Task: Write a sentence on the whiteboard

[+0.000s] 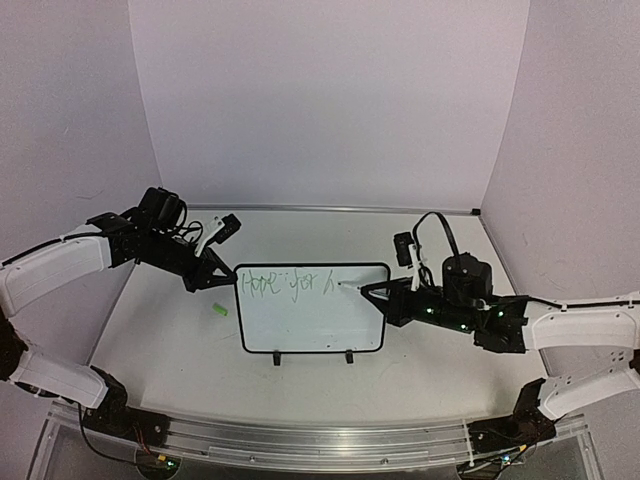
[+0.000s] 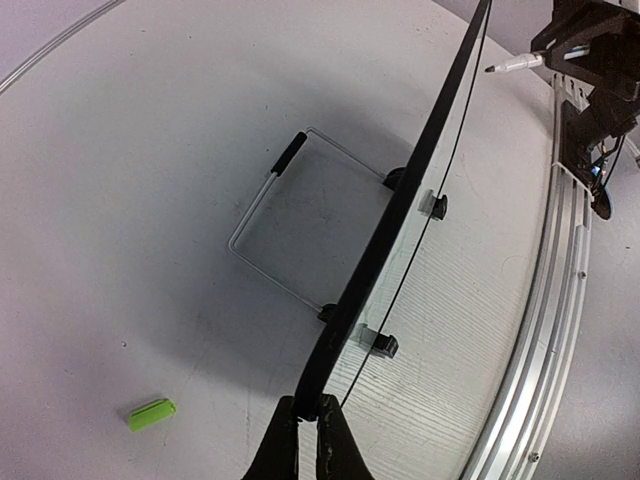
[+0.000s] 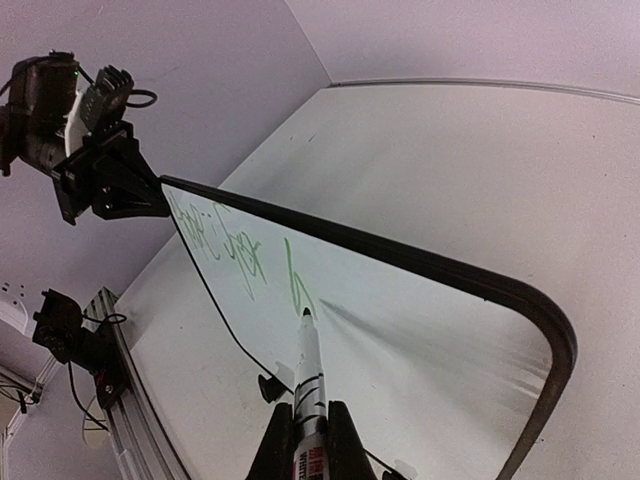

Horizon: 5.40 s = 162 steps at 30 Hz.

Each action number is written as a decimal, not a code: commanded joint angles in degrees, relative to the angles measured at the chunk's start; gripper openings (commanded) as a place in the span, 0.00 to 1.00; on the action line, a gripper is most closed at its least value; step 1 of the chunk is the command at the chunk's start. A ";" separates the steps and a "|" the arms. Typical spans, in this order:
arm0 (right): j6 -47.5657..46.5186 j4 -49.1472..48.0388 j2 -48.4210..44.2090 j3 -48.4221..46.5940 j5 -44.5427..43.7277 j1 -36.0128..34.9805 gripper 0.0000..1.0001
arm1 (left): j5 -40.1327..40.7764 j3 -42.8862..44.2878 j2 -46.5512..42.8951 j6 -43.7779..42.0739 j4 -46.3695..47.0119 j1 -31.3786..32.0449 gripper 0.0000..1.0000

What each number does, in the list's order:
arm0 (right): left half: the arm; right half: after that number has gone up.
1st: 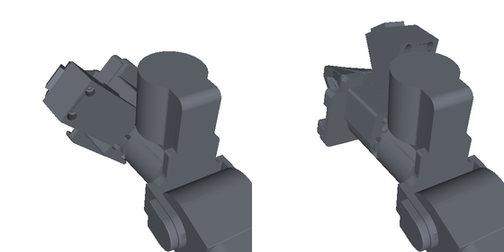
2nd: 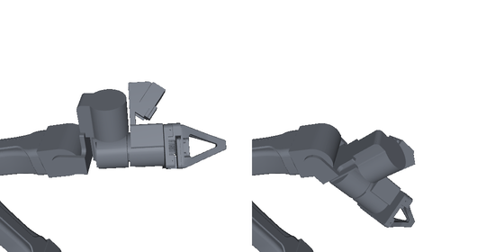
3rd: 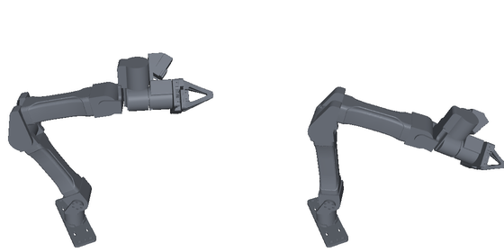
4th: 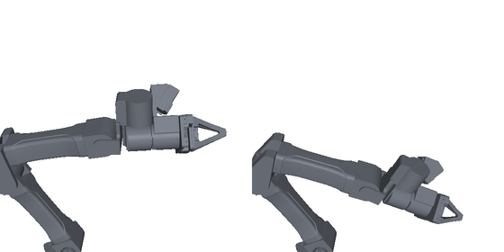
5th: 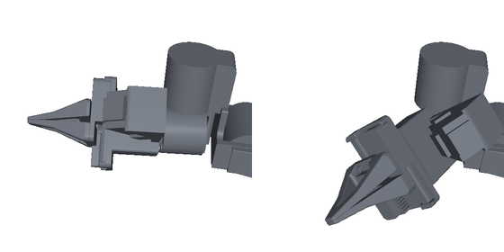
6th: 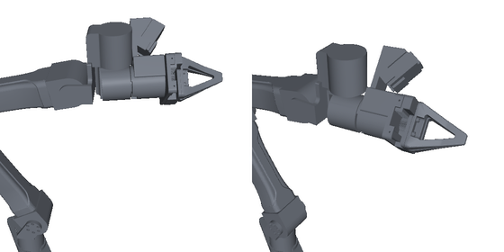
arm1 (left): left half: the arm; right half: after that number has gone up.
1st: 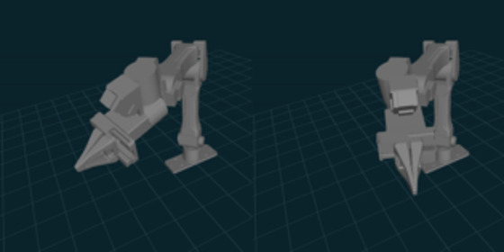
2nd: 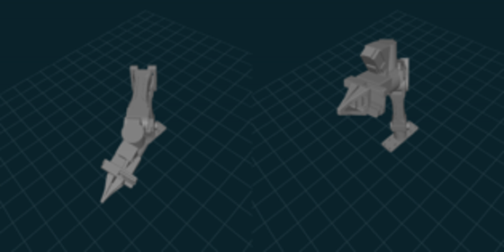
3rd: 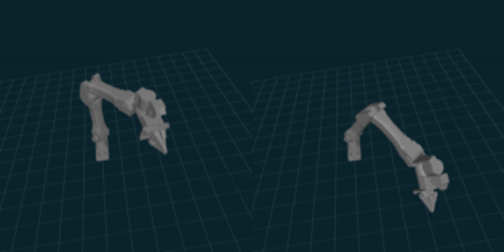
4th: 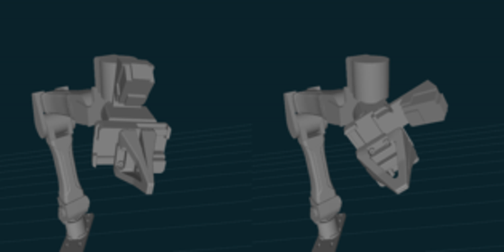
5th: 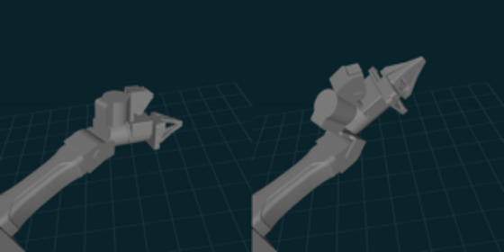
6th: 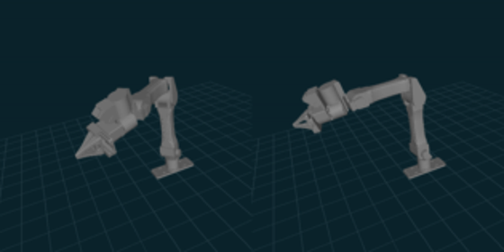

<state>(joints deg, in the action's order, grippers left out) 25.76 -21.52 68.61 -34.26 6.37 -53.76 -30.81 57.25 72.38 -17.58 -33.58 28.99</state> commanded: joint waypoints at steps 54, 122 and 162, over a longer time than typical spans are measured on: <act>-1.29 2.88 -0.90 -3.41 -8.73 0.23 0.00 | 2.45 0.84 -0.12 -1.47 -0.98 0.62 0.00; 2.89 8.97 2.61 -0.38 -3.20 0.10 0.00 | 2.39 0.85 0.11 -1.39 -0.99 0.71 0.00; -0.59 6.53 -5.06 -2.27 -11.49 0.06 0.00 | 2.29 0.87 0.15 -1.47 -0.98 0.80 0.00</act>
<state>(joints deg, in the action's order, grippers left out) 25.12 -15.21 65.85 -36.12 -0.61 -53.80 -30.83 57.25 72.38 -17.55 -33.47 29.32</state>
